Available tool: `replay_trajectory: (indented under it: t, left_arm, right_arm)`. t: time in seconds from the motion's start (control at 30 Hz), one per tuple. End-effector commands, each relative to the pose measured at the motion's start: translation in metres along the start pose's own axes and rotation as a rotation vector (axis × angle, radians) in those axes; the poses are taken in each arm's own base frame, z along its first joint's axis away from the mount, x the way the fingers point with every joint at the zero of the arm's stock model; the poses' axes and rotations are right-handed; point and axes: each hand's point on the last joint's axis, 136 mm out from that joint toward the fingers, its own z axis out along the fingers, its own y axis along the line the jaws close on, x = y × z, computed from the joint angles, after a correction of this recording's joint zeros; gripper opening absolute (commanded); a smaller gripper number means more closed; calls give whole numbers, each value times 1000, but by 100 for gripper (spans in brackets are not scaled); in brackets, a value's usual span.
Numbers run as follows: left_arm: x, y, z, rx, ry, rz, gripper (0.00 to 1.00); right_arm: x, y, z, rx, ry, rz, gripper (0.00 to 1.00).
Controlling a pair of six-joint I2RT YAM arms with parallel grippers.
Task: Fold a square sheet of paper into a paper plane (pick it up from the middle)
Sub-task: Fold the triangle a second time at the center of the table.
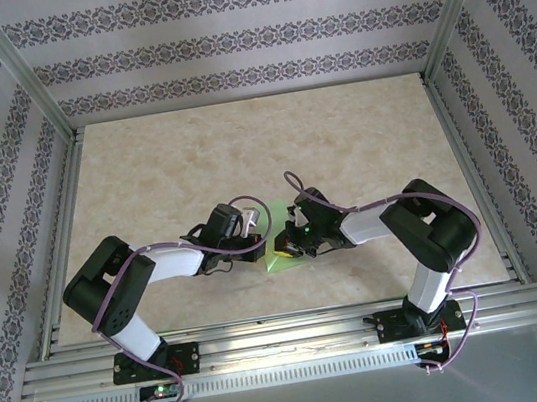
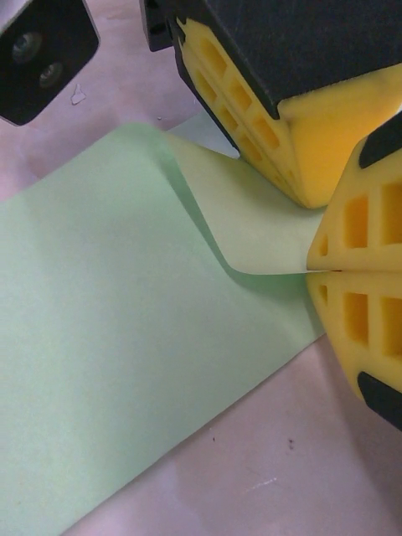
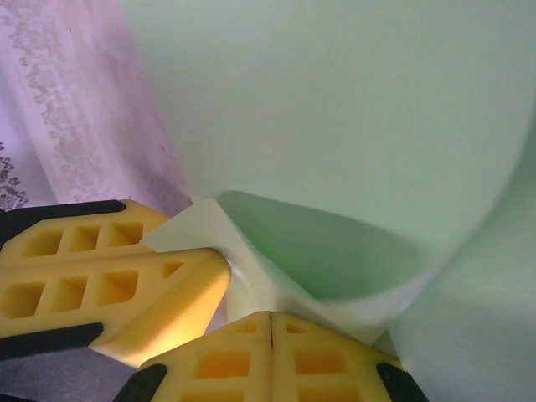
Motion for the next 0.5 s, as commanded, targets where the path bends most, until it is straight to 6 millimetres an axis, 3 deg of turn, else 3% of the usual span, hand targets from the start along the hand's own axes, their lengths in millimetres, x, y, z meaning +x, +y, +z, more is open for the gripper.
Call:
replay_trajectory:
  t: [0.0,0.27,0.47]
  left_arm:
    - [12,15,2,-40,44,-12,0]
    - [12,15,2,-43,49,-9,0]
    - [13,15,2,-46,53,-10,0]
  right_arm:
    - [3,-22,4,42,1,49,0]
    - [-16,13,-25,-7,-77,2,0]
    - [-33,-1,-28,47,-115,41,0]
